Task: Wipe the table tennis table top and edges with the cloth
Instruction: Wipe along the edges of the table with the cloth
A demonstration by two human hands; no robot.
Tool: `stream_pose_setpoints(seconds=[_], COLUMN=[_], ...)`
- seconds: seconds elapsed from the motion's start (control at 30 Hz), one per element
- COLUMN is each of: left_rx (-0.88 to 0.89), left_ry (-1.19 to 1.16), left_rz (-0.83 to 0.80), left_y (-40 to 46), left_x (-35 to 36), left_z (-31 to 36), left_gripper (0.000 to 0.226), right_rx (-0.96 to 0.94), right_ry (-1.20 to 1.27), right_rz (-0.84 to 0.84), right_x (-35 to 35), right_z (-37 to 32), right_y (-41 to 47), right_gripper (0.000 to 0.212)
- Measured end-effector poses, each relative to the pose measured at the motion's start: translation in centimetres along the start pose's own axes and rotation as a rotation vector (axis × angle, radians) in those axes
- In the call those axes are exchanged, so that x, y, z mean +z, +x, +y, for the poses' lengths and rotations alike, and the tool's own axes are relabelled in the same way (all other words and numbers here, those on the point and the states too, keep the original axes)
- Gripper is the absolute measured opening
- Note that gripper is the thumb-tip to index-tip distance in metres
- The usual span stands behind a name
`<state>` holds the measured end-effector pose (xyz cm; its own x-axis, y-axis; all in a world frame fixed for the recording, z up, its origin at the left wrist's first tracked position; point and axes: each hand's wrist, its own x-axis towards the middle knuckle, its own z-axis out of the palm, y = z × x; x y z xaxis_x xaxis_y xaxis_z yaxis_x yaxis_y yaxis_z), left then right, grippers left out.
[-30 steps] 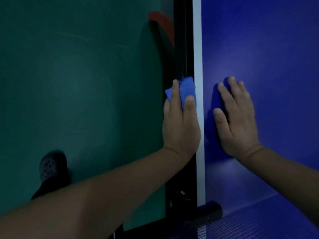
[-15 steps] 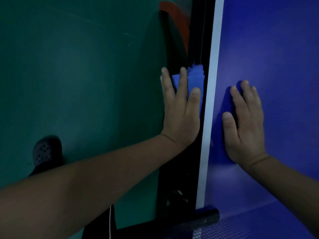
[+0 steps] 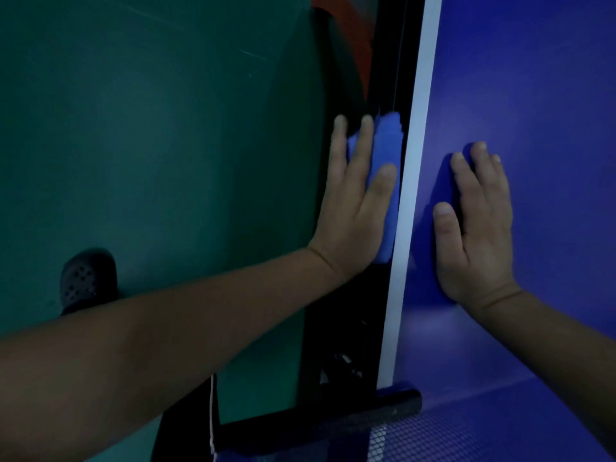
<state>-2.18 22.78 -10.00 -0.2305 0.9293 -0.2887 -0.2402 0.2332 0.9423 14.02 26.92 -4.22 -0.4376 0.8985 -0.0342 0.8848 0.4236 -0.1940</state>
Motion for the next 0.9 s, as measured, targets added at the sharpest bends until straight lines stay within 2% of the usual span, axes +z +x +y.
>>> stream_pose_setpoints(seconds=[0.1,0.2,0.27,0.33,0.47,0.53,0.6,0.73,0.83,0.9], left_rx=[0.037,0.035,0.056,0.061,0.098,0.145,0.155,0.171,0.19,0.144], left_ry=[-0.061,-0.069,-0.017,0.037,0.121,0.104,0.085,0.115,0.164,0.16], left_rz=[-0.02,-0.224,-0.293,-0.267,-0.033,0.038,-0.002,-0.219,-0.263,-0.187], left_y=[-2.3,-9.7,-11.8,-9.6,0.1,1.5,-1.2,-10.2,-8.4,-4.3], left_x=[0.1,-0.8,-1.3,-1.2,-0.5,-0.4,-0.2,-1.0,-1.5,-1.0], left_z=[-1.6,-4.1,-4.8,-3.9,-0.7,-0.4,-1.5,-5.1,-4.7,-2.3], left_gripper=[0.058,0.058,0.063,0.063,0.063,0.059,0.057,0.065,0.07,0.069], right_rx=[0.002,0.008,0.006,0.014,0.02,0.015,0.009,0.005,0.017,0.02], right_ry=[-0.008,0.0,0.0,-0.003,-0.013,-0.013,-0.019,-0.021,-0.022,-0.025], right_rz=[-0.003,-0.002,-0.004,-0.01,-0.021,-0.019,-0.017,-0.022,-0.022,-0.021], right_x=[0.1,0.2,0.2,0.2,0.1,0.0,0.1,0.2,0.1,0.1], right_z=[0.0,0.0,0.0,0.0,-0.2,-0.3,-0.2,0.0,0.0,-0.1], right_y=[0.1,0.1,0.2,0.2,0.2,0.3,0.2,0.1,0.2,0.2], right_gripper=[0.058,0.058,0.058,0.059,0.06,0.06,0.06,0.06,0.059,0.059])
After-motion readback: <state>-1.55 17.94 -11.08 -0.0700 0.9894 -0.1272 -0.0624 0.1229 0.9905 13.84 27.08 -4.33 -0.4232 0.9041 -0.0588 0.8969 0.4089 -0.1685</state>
